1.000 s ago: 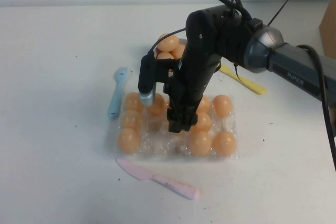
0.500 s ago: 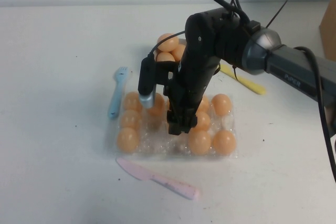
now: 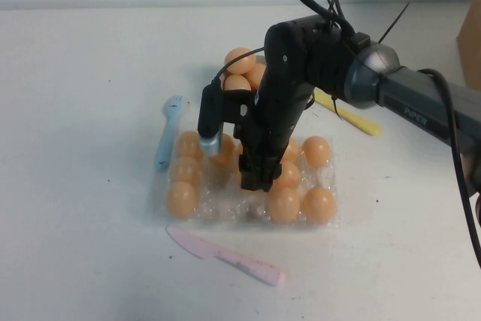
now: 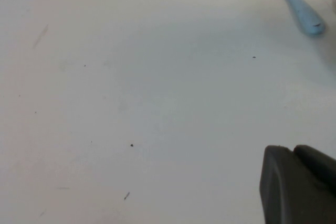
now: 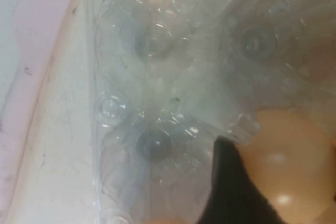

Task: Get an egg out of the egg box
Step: Pick up the egg from the plastic box, then place the egg in the bowl

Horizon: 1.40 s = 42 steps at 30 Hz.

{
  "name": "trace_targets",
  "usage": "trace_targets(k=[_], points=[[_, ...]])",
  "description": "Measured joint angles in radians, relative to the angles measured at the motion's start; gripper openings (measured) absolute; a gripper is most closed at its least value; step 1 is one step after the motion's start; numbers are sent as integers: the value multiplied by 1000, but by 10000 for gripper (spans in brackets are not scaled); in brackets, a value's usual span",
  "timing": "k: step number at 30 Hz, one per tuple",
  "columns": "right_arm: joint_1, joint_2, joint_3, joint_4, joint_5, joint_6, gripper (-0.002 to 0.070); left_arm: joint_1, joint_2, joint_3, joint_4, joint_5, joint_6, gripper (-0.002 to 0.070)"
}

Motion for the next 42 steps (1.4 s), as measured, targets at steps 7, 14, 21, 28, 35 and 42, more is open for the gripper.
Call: trace_targets(k=[7, 14, 21, 28, 35, 42], points=[[0, -2, 0, 0, 2, 0, 333, 0, 0, 0, 0, 0, 0, -3], [0, -42, -2, -9, 48, 2, 332, 0, 0, 0, 0, 0, 0, -3], [0, -85, -10, -22, 69, 18, 331, 0, 0, 0, 0, 0, 0, -3], [-2, -100, -78, -128, 75, 118, 331, 0, 0, 0, 0, 0, 0, -3], [-69, -107, -142, -163, -198, 317, 330, 0, 0, 0, 0, 0, 0, -3], [-134, -34, -147, -168, -490, 483, 329, 0, 0, 0, 0, 0, 0, -3]])
